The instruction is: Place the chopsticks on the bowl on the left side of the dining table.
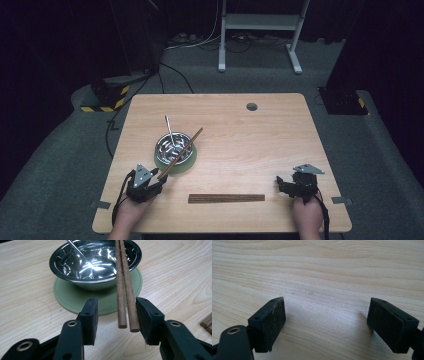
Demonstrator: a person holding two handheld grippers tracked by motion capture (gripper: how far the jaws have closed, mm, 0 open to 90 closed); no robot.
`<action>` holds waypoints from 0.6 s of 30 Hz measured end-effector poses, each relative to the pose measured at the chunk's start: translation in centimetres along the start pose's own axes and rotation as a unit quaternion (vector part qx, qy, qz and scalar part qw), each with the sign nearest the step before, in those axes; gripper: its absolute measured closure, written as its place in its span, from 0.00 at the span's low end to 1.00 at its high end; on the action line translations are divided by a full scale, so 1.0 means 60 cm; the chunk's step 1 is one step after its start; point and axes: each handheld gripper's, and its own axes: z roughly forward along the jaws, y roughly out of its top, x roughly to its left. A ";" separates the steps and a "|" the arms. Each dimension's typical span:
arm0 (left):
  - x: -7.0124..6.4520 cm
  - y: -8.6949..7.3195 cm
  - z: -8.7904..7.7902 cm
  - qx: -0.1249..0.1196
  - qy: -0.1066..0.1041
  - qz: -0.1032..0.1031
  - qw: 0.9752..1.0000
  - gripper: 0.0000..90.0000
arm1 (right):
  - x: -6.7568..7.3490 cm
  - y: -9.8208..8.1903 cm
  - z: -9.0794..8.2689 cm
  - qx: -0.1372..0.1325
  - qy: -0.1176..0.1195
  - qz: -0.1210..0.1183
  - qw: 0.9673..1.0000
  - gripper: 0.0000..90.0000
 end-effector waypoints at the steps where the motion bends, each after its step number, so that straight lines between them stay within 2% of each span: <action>1: 0.002 0.001 -0.001 0.003 0.003 0.005 1.000 0.60 | 0.000 0.000 0.000 0.000 0.000 0.000 1.000 0.17; 2: 0.001 0.001 0.001 -0.007 0.006 -0.006 1.000 0.60 | 0.000 0.000 0.000 0.000 0.000 0.000 1.000 0.17; 3: 0.006 0.002 -0.002 0.000 0.007 0.005 1.000 0.60 | 0.000 0.000 0.000 0.000 0.000 0.000 1.000 0.17; 5: 0.011 0.004 -0.001 -0.005 0.021 -0.006 1.000 0.60 | 0.000 0.000 0.000 0.000 0.000 0.000 1.000 0.17; 6: 0.017 0.008 -0.001 -0.013 0.035 -0.022 0.999 0.61 | 0.000 0.000 0.000 0.000 0.000 0.000 1.000 0.17; 10: 0.026 0.011 -0.001 -0.013 0.050 -0.025 0.998 0.60 | 0.000 0.000 0.000 0.000 0.000 0.000 1.000 0.17; 13: 0.030 0.014 0.005 -0.012 0.066 -0.039 0.997 0.60 | 0.000 0.000 0.000 0.000 0.000 0.000 1.000 0.17; 16: 0.037 0.021 0.012 -0.009 0.085 -0.039 0.996 0.59 | 0.000 0.000 0.000 0.000 0.001 0.000 1.000 0.16; 17: 0.038 0.023 0.015 -0.013 0.092 -0.050 0.994 0.59 | 0.000 0.000 0.000 0.000 0.001 -0.002 1.000 0.16; 18: 0.041 0.025 0.016 -0.009 0.095 -0.051 0.994 0.59 | 0.000 0.000 0.000 0.000 0.001 -0.002 1.000 0.16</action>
